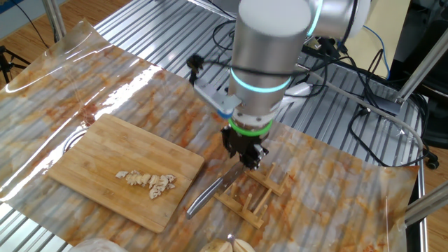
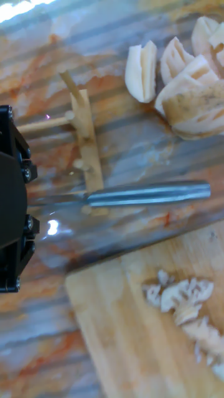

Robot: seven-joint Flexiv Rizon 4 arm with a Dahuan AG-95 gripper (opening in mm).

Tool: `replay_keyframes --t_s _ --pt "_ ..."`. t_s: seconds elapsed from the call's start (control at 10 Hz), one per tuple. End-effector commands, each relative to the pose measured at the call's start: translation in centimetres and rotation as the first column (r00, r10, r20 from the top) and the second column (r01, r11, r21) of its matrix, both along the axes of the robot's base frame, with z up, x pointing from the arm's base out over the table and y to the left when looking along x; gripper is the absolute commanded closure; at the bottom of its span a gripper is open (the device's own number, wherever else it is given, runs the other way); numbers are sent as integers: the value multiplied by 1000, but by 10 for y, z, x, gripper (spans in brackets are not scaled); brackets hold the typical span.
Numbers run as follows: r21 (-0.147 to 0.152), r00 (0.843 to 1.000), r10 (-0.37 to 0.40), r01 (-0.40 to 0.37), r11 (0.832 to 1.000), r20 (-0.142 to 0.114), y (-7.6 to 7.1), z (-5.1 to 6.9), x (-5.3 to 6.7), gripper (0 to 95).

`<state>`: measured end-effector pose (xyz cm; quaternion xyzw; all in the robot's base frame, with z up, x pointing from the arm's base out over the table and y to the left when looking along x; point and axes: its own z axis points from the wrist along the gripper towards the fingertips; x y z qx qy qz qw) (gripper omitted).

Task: Slice the lotus root

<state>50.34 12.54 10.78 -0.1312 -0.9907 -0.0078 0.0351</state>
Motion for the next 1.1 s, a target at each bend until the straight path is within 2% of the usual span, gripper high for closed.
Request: replay_keyframes --t_s 0.1,0.2,0.4,0.5,0.6,0.7,1.1 --pt "6 1000 18 -18 1000 -17 -9 12 1 570" --pt "19 998 51 -50 999 -23 -23 19 6 760" --pt "35 996 82 -81 996 -24 -44 23 15 760" --pt "34 996 85 -84 996 -24 -47 22 17 760" --pt "36 994 107 -106 994 -23 -65 18 28 760" --pt "44 993 117 -115 992 -24 -77 16 34 760" --pt "56 985 171 -170 984 -21 -119 4 50 760"
